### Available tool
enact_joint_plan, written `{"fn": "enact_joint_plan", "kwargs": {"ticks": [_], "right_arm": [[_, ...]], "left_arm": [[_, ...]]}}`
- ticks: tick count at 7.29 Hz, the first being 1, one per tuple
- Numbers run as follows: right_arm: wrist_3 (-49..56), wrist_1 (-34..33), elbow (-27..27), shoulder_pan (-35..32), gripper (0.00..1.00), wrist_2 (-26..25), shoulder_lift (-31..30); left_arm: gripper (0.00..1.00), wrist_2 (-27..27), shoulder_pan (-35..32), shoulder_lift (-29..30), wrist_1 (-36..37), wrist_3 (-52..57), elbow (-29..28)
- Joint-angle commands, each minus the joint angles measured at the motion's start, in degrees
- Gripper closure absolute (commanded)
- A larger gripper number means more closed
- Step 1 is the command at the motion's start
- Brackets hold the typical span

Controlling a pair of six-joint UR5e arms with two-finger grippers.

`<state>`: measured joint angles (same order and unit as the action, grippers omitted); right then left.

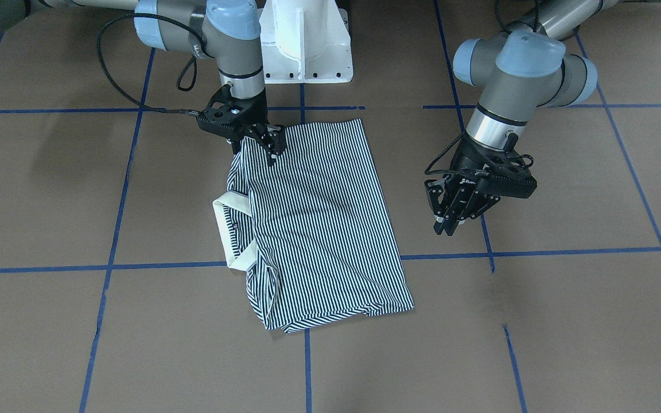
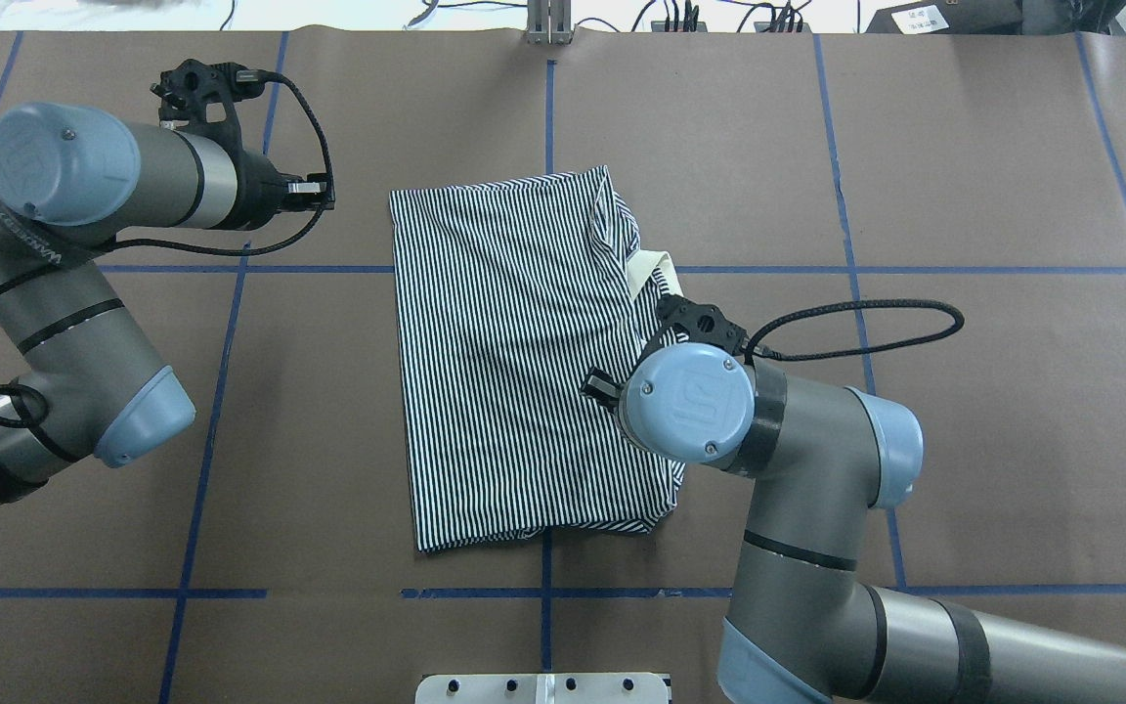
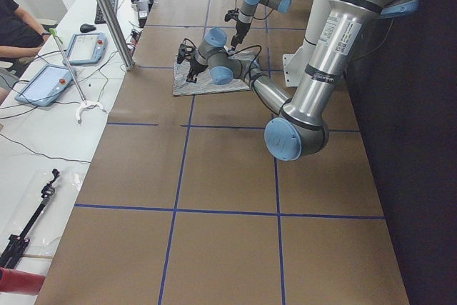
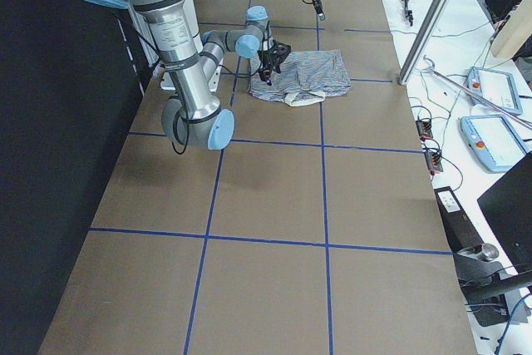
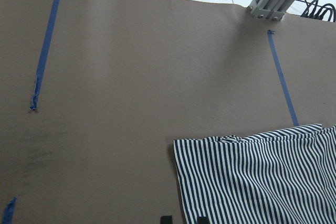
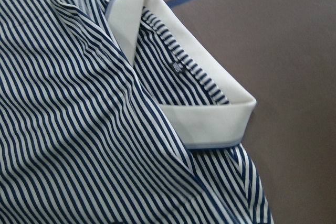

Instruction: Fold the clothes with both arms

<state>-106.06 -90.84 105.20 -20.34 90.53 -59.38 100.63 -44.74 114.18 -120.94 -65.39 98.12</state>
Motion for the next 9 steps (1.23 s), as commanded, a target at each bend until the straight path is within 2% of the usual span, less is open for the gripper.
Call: {"fn": "enact_joint_plan", "kwargs": {"ticks": [1,5,7,9], "right_arm": [[-4.86,2.94,0.19,1.97,0.21,-0.61,-4.59],[-7.67,3.39,-0.08,3.81,0.30,-0.09,-4.78],[-7.76,3.39,-0.08,4.52,0.39,-0.09,-5.31],[-7.76,3.39,-0.25,4.52,0.70,-0.09,-5.31]], "left_arm": [[0.71,0.00,0.00,0.07,0.01,-0.17,-0.03],[0.71,0.00,0.00,0.07,0.01,-0.35,0.23],[0.71,0.00,0.00,-0.01,0.01,-0.35,0.41],[0.71,0.00,-0.09,-0.01,0.09,-0.35,0.50]]}}
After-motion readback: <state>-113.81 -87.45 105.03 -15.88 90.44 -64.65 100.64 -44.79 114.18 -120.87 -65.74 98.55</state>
